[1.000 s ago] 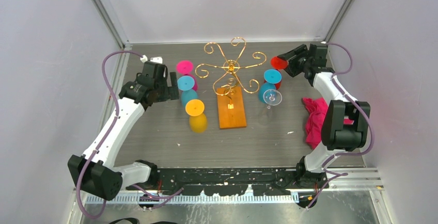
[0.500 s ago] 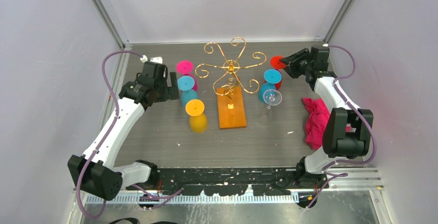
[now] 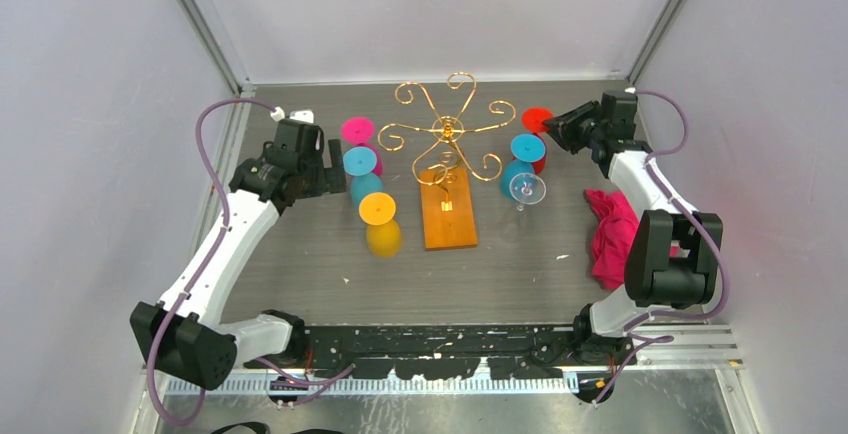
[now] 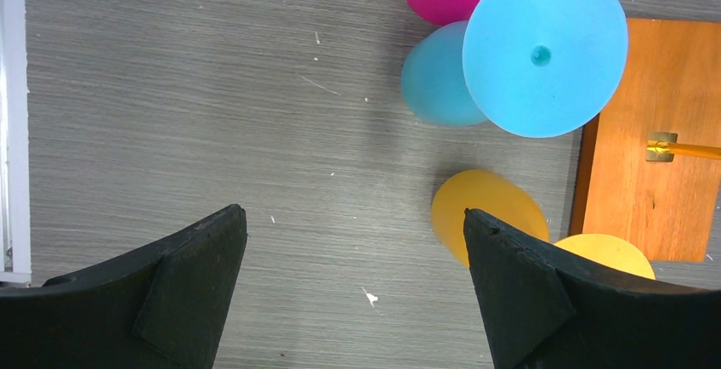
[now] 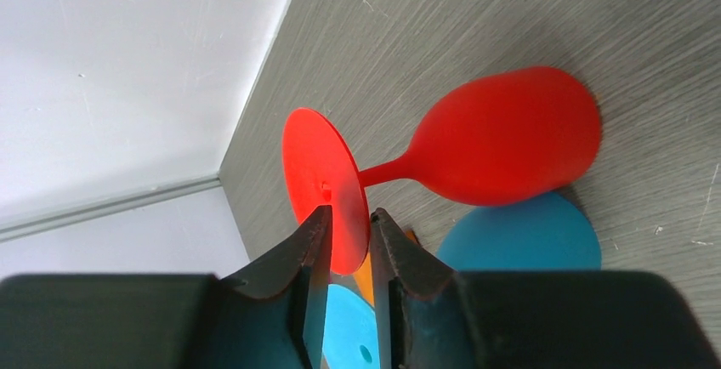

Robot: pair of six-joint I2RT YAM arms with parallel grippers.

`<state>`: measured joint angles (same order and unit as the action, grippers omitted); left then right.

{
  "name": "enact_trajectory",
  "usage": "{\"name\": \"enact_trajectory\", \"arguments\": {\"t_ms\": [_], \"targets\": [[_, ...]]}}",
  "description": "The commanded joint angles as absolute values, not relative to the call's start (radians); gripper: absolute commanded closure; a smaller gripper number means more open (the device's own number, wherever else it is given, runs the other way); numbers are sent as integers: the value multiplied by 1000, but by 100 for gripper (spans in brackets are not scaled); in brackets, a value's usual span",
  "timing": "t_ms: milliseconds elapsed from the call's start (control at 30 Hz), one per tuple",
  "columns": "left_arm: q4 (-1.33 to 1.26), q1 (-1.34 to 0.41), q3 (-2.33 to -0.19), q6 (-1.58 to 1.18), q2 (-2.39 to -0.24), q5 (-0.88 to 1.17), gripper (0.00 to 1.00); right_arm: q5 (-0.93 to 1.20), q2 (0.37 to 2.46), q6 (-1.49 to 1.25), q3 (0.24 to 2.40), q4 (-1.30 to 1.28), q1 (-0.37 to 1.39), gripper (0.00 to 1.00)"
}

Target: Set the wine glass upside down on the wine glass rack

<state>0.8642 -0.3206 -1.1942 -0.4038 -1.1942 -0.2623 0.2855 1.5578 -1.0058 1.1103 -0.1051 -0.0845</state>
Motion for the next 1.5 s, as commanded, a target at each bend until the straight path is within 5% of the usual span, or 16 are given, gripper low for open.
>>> {"name": "enact_trajectory", "arguments": {"t_ms": [0,333,1467], "targets": [[832,-324,-1191,-400,-1158,-281,0,277,1530,-1011,1090,-74,-80,73],[830,-324,-1177,-393,-1142,-301,0,276,1538,-1027,1075,-52,-80,99],[824,-324,-1161,-459,-1089,-290,0,374,1431,-1167,1325,-39,-80,99]]}}
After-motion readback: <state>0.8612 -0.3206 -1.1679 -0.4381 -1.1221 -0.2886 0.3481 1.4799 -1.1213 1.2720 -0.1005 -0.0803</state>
